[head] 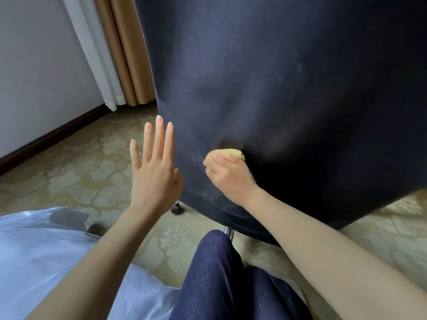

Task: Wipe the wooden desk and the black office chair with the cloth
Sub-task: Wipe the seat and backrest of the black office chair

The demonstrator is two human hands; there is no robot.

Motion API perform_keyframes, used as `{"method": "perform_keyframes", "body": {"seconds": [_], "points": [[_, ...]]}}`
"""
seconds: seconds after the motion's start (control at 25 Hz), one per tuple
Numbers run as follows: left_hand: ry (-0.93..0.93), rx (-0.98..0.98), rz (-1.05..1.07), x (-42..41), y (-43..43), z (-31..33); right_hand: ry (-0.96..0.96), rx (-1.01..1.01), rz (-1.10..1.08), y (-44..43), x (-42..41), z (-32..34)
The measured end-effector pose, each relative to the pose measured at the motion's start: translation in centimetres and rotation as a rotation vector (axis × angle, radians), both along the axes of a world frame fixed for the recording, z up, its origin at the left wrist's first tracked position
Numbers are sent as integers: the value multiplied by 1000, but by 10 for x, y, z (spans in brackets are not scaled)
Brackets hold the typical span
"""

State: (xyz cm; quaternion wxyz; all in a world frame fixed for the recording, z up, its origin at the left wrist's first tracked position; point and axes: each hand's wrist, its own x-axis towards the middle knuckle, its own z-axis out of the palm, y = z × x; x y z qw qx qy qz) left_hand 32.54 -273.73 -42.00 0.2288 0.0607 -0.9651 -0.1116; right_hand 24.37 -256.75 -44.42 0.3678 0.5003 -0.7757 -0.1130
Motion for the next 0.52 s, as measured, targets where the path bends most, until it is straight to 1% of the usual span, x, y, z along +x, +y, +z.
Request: {"method": "perform_keyframes", "body": {"seconds": [0.04, 0.12, 0.16, 0.24, 0.4, 0.52], "points": [[-27, 66, 12, -8, -4, 4, -21, 41, -13, 13, 1, -8], [-45, 319, 59, -28, -13, 16, -43, 65, -18, 36, 4, -19], [-36, 454, 73, -38, -16, 22, -52, 54, -10, 46, 7, -22], [-17, 652, 57, -55, -20, 32, -78, 17, 24, 62, 12, -23], [22, 990, -109, -83, -20, 47, -147, -8, 48, 84, 23, -13], [30, 1215, -287, -93, -29, 57, -165, -106, 75, 89, 26, 1]]}}
